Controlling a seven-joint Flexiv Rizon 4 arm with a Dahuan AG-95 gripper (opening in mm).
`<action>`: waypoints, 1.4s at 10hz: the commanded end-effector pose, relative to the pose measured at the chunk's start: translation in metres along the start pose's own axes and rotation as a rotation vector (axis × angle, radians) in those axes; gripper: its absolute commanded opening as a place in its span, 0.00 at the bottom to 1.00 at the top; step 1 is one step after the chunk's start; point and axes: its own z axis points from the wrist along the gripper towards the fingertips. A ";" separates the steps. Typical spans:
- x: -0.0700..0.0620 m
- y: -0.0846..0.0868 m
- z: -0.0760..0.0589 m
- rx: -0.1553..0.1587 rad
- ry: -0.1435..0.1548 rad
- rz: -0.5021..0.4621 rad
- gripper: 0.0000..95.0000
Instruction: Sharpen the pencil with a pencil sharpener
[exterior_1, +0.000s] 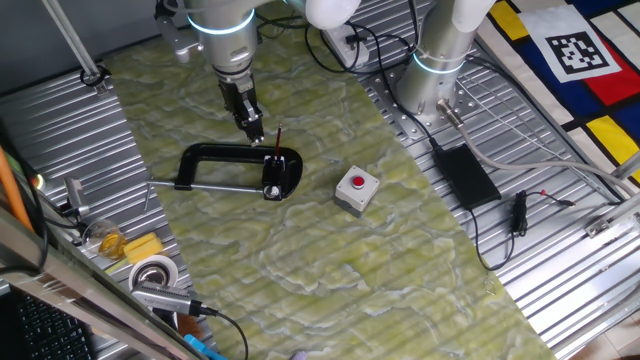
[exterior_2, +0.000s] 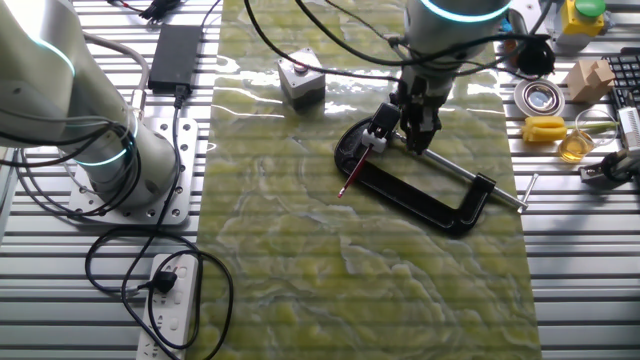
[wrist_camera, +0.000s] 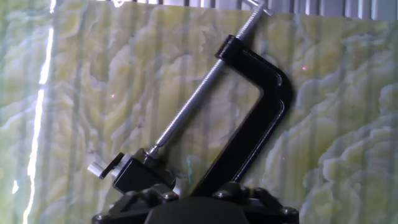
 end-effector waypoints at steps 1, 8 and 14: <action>-0.001 0.000 0.000 -0.005 0.004 -0.019 0.00; -0.002 0.001 0.001 -0.023 0.061 -0.326 0.00; -0.002 0.001 0.002 -0.001 0.082 -0.513 0.00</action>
